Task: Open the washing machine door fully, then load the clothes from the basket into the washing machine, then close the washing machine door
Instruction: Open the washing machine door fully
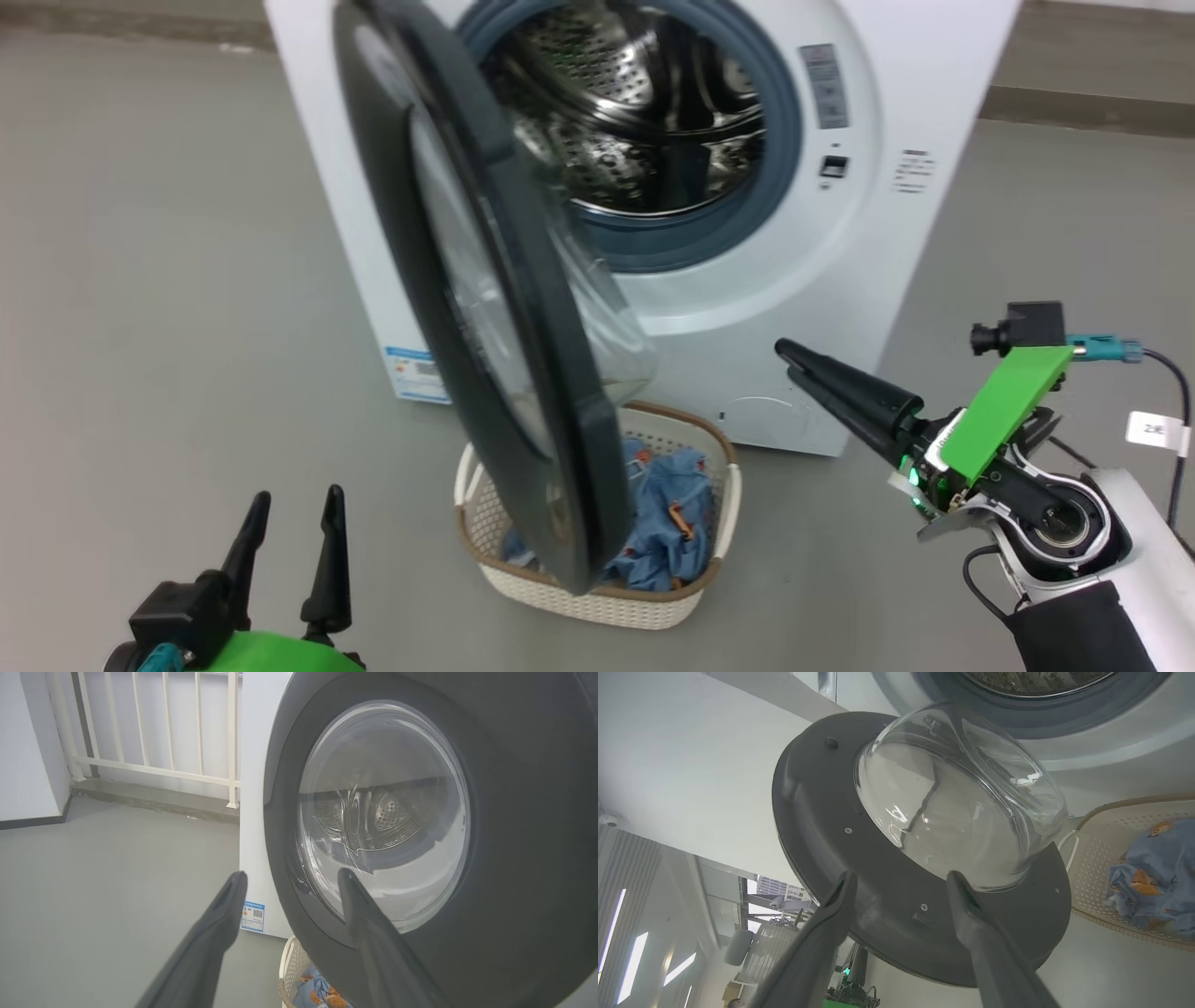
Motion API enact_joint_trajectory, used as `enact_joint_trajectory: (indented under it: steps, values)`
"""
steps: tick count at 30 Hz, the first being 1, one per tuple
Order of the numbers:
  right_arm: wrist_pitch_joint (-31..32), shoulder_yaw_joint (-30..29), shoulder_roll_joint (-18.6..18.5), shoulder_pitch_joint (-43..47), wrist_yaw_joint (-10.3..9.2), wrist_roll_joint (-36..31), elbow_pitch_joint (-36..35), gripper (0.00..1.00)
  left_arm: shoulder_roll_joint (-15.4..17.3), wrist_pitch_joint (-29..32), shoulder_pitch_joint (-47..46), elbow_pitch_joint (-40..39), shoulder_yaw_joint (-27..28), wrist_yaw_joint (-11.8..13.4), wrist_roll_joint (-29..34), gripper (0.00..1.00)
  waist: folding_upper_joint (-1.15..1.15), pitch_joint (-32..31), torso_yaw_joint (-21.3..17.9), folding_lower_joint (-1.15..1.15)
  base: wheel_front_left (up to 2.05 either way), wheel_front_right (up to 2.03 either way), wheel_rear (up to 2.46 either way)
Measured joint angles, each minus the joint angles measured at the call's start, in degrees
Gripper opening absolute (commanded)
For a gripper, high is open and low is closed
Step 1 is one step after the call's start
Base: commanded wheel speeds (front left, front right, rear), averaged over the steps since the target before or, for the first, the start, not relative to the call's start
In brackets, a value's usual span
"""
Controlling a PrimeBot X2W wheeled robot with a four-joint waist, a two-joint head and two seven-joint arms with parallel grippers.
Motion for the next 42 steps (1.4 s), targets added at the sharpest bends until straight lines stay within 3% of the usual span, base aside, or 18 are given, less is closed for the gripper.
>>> enact_joint_trajectory:
  steps: [8,15,24,29,42]
  values:
    - [-9.0,1.2,-1.0,3.3,0.00,-5.6,-5.9,1.00,0.0,-0.5,0.2,-0.5,0.0,0.5,-0.3,1.00,0.00,-0.4,-5.5,0.00,0.00,0.00,0.00]
    - [-21.3,3.0,-4.0,6.0,0.00,-15.8,-8.9,1.00,0.0,-0.9,1.1,-0.7,-0.1,0.9,-0.4,1.00,0.00,-0.6,-9.4,0.00,0.00,0.00,0.00]
    - [-35.8,5.3,-6.4,9.1,0.00,-28.2,-7.2,1.00,-0.1,-1.5,1.1,-0.9,-0.1,1.4,-0.8,1.00,0.00,-0.4,-12.2,0.00,0.00,0.00,0.00]
    - [-44.6,4.4,-7.2,10.4,0.00,-38.4,-2.9,1.00,-0.1,-1.9,1.1,-0.9,0.0,1.4,-1.0,1.00,0.00,0.2,-13.1,0.00,0.00,0.00,0.00]
    - [-49.8,0.7,-5.7,12.0,0.01,-53.0,5.5,1.00,-0.1,-2.4,1.1,-1.7,0.2,1.5,-1.7,1.00,0.00,0.3,-13.3,0.00,0.00,0.00,0.00]
